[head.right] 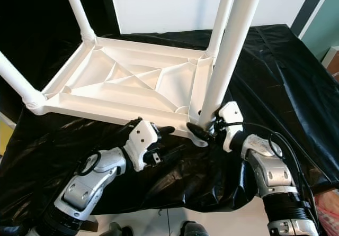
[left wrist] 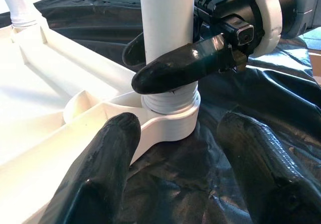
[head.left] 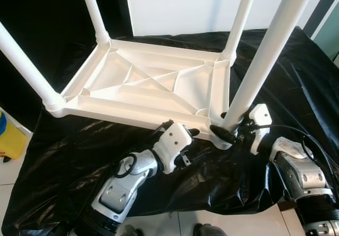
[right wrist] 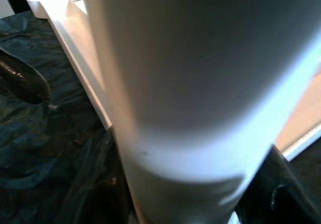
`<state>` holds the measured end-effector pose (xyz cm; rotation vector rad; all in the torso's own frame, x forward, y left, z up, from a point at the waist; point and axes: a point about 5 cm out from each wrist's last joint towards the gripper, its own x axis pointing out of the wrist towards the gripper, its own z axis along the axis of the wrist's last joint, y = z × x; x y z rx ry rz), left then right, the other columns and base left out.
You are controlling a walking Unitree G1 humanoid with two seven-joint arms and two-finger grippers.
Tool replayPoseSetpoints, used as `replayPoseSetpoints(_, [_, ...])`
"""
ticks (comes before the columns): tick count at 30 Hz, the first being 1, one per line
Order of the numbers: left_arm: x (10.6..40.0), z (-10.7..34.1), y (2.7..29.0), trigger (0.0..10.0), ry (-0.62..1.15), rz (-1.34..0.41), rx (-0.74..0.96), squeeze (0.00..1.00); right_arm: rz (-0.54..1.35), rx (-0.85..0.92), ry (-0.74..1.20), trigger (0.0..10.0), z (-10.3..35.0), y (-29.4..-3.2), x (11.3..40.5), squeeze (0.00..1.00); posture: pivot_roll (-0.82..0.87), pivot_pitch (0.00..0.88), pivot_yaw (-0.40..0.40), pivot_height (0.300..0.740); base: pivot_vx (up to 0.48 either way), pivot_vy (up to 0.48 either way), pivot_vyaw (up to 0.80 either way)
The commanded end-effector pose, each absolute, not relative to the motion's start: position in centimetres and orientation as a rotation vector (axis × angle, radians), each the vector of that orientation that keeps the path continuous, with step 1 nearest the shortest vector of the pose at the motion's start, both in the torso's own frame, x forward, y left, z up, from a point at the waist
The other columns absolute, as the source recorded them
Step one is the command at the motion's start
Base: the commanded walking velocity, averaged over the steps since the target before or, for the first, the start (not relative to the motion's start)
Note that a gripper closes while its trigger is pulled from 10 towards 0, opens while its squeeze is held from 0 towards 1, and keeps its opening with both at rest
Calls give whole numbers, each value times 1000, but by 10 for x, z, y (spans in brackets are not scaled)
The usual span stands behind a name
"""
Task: Building children table
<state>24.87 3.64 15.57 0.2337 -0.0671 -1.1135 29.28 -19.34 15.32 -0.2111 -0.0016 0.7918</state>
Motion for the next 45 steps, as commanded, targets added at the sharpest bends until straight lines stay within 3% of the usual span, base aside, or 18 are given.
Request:
replayPoseSetpoints(1, [245,154,35,10000,-56,-1138,239,0,804,-214,10,0,151,-194,294,0,-114,129,41,740,0,0,0])
replayPoseSetpoints(7, [245,154,35,10000,-55,-1140,241,0,799,-216,13,0,151,-195,294,0,-115,132,39,740,0,0,0])
replayPoseSetpoints(8, [244,153,34,10000,-54,-1140,241,0,777,-217,20,8745,148,-194,291,0,-113,136,32,740,0,0,0])
replayPoseSetpoints(9, [245,153,34,10000,-52,-1136,240,0,759,-209,20,10000,147,-194,290,0,-113,136,31,740,0,0,0])
replayPoseSetpoints(30, [246,152,34,10000,-51,-1141,253,0,255,-147,-56,10000,146,-185,284,0,-123,127,30,740,0,0,0])
replayPoseSetpoints(45, [245,151,33,10000,-52,-1149,256,0,-108,-78,3,10000,132,-168,275,0,-116,109,23,740,0,0,0])
